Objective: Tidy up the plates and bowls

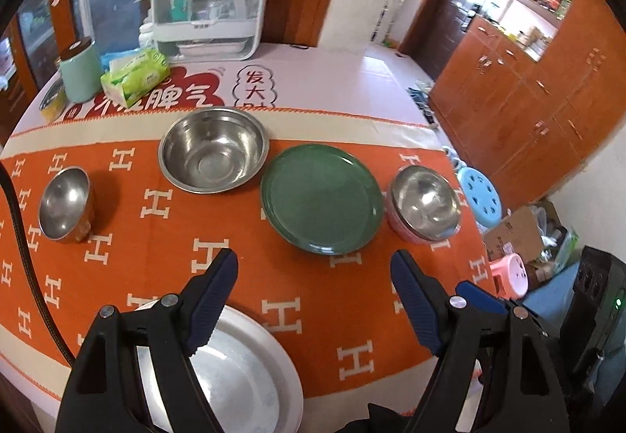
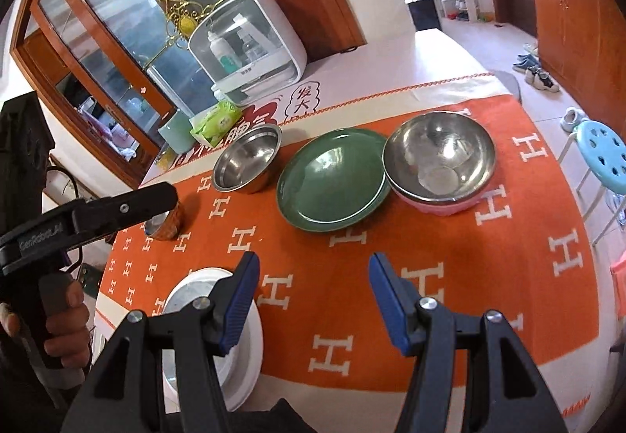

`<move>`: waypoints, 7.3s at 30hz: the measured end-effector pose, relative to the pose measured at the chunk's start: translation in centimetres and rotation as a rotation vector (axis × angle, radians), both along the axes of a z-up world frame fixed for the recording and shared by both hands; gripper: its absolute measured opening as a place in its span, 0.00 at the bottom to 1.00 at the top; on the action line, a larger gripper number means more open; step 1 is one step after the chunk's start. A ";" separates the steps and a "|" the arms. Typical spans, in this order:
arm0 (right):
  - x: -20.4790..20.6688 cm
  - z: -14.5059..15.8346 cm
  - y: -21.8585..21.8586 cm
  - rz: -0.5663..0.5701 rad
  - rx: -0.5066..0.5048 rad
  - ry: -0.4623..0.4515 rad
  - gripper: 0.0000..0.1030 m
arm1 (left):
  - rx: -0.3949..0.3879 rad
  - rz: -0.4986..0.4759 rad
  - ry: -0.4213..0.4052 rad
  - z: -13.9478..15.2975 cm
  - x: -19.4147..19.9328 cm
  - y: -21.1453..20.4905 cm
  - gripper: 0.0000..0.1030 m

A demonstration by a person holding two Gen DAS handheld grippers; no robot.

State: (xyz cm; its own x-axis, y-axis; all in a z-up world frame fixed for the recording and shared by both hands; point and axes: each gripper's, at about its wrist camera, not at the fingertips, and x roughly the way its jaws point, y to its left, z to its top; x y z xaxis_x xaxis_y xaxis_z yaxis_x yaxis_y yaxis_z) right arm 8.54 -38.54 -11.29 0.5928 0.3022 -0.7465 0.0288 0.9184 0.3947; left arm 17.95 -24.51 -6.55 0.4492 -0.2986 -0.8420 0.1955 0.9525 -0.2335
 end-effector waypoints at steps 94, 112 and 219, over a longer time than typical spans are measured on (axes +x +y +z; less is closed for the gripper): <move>8.0 -9.6 -1.4 -0.086 -0.137 0.060 0.17 | -0.029 0.153 0.236 -15.0 8.6 0.6 0.17; 4.4 -5.5 0.8 -0.013 -0.178 -0.037 0.17 | -0.055 0.140 0.129 -10.1 2.5 3.0 0.17; -1.6 -1.1 23.6 0.535 -0.315 -0.004 0.47 | 0.089 0.016 0.129 -1.0 -4.5 19.2 0.60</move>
